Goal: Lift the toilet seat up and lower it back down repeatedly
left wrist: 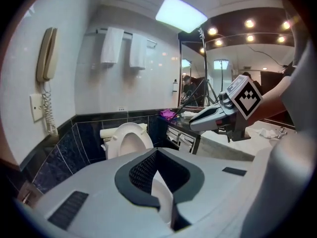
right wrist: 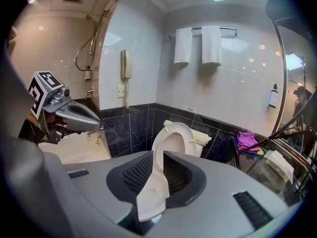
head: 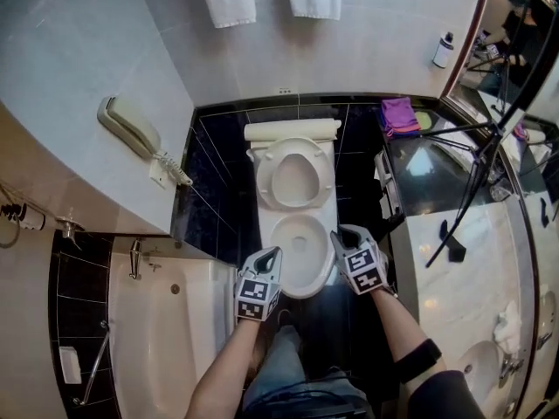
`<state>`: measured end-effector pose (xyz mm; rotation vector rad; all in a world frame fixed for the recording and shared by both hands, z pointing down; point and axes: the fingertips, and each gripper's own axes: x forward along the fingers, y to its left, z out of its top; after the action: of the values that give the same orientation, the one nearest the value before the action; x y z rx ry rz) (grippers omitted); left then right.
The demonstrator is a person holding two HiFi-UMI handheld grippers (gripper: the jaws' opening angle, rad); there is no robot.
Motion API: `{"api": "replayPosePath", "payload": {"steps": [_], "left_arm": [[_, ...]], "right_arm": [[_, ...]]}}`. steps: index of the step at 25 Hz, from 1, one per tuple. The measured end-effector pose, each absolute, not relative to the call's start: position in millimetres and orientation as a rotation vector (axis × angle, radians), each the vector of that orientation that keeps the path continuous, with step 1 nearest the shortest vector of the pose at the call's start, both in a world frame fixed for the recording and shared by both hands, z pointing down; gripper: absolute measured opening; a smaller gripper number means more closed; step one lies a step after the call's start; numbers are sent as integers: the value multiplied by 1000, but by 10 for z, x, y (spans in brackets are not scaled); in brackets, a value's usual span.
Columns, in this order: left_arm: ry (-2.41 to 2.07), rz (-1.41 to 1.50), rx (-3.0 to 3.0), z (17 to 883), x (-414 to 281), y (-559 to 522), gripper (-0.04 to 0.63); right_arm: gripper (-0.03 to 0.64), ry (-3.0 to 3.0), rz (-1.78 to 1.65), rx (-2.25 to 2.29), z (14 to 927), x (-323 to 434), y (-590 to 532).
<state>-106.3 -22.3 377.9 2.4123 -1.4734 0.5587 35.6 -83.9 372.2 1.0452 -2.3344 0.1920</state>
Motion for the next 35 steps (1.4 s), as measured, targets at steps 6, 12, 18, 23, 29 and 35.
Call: {"api": "replayPosePath", "payload": {"steps": [6, 12, 18, 23, 29, 35], "left_arm": [[-1420, 550, 2424, 4138, -1160, -1063, -12], [-1379, 548, 2420, 4574, -1195, -1821, -12], [-1353, 540, 2433, 4905, -1171, -2454, -12], [-1345, 547, 2453, 5056, -1197, -2867, -12], [-1340, 526, 2459, 5141, -1260, -3135, -12], [-1334, 508, 2452, 5242, -1333, -3224, -12]], "right_arm": [[128, -2323, 142, 997, 4047, -42, -1748], [169, -2265, 12, 896, 4433, -370, -2596], [179, -2205, -136, 894, 4751, -551, -3486], [179, -2124, -325, 893, 4736, -688, -4119], [170, -2066, -471, 818, 4713, -950, -4508], [146, -1975, -547, 719, 4938, -1106, -4630]]}}
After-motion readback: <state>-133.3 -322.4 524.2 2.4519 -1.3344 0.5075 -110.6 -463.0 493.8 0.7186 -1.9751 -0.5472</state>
